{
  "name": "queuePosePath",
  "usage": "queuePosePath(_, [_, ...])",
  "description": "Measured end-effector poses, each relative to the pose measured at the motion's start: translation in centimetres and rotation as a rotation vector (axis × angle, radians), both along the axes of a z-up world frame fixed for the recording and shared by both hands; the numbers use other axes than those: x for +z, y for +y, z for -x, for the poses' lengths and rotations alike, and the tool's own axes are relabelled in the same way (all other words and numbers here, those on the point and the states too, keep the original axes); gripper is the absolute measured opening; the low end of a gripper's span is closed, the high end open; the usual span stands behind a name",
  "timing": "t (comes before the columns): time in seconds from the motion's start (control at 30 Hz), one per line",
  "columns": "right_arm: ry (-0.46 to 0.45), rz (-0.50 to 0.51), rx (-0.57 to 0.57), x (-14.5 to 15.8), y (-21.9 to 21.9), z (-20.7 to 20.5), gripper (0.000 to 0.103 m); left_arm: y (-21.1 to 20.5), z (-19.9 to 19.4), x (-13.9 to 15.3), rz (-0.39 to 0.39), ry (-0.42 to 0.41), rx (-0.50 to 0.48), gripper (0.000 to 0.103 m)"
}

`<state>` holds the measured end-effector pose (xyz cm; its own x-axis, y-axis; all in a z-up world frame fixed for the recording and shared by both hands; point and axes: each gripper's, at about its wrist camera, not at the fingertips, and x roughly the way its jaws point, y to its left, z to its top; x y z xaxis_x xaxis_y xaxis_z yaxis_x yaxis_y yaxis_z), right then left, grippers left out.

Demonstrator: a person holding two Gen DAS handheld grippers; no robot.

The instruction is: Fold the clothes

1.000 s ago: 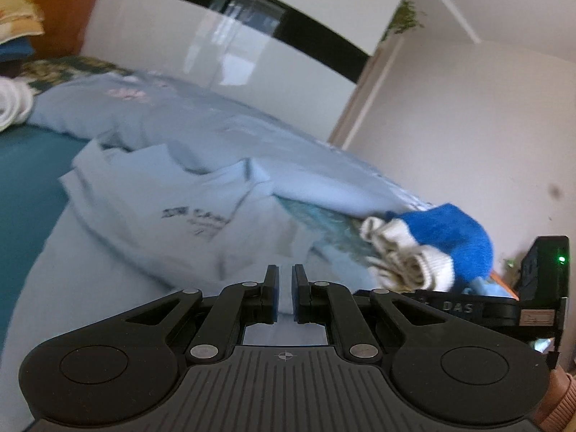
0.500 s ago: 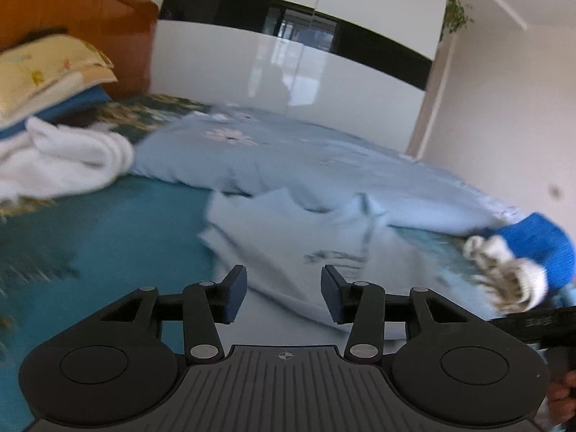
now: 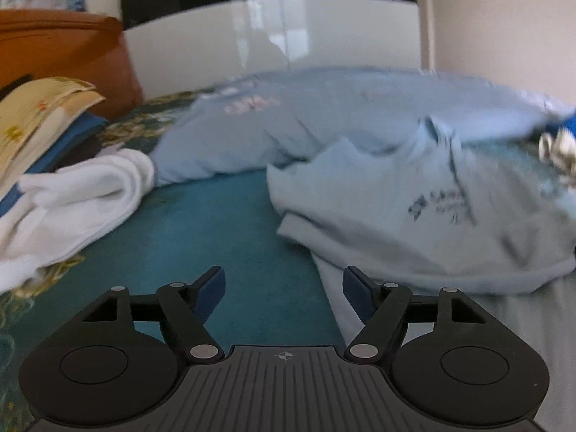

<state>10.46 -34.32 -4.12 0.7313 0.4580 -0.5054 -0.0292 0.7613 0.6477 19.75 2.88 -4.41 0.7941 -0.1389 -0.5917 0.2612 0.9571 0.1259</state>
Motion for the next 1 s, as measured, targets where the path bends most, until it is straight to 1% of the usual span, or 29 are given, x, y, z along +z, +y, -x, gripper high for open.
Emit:
queuePosePath(0.03, [-0.009,-0.009,-0.005,0.2,-0.1,0.1,0.016,-0.1,-0.3,-0.3,-0.006,0.010,-0.003,0.072])
queuePosePath(0.1, [-0.028,-0.027,-0.016,0.6,-0.2,0.4,0.010,-0.3,-0.9,-0.8,-0.017,0.026,-0.011,0.073])
queuePosePath(0.13, [-0.038,-0.036,-0.021,0.8,-0.3,0.5,0.009,-0.4,-1.0,-0.9,-0.020,0.027,-0.018,0.076])
queuePosePath(0.3, [-0.085,-0.081,-0.047,1.8,-0.6,1.2,0.008,-1.4,-1.8,-1.5,-0.055,0.029,-0.046,0.077])
queuePosePath(0.47, [-0.133,-0.126,-0.073,2.8,-1.0,1.9,0.007,-2.5,-4.0,-1.6,-0.090,0.045,-0.022,0.077])
queuePosePath(0.5, [-0.142,-0.135,-0.078,3.0,-1.1,2.0,0.007,-2.7,-4.4,-1.7,-0.097,0.048,-0.017,0.078])
queuePosePath(0.53, [-0.152,-0.145,-0.083,3.2,-1.1,2.2,0.007,-2.9,-4.8,-1.7,-0.106,0.050,-0.012,0.081])
queuePosePath(0.63, [-0.180,-0.172,-0.099,3.8,-1.4,2.6,0.007,-3.7,-6.1,-1.7,-0.122,0.047,0.011,0.082])
queuePosePath(0.7, [-0.199,-0.190,-0.109,4.2,-1.5,2.8,0.007,-3.7,-6.6,-1.7,-0.111,0.048,0.049,0.082])
queuePosePath(0.73, [-0.208,-0.187,-0.117,3.8,-3.1,2.2,0.007,-3.6,-6.8,-1.7,-0.101,0.049,0.073,0.082])
queuePosePath(0.77, [-0.215,-0.179,-0.126,3.6,-3.9,2.2,0.007,-3.5,-7.0,-1.7,-0.091,0.050,0.097,0.085])
queuePosePath(0.83, [-0.218,-0.158,-0.142,3.5,-4.3,3.2,0.007,-3.2,-7.4,-1.7,-0.071,0.053,0.145,0.088])
queuePosePath(0.87, [-0.211,-0.146,-0.155,3.2,-4.5,3.7,0.007,-3.1,-7.6,-1.8,-0.062,0.054,0.169,0.091])
queuePosePath(0.93, [-0.182,-0.138,-0.181,2.2,-5.1,4.7,0.007,-2.8,-7.9,-1.7,-0.039,0.056,0.212,0.092])
queuePosePath(1.0, [-0.135,-0.139,-0.194,1.0,-5.6,5.4,0.007,-2.2,-7.7,-1.7,-0.003,0.060,0.233,0.093])
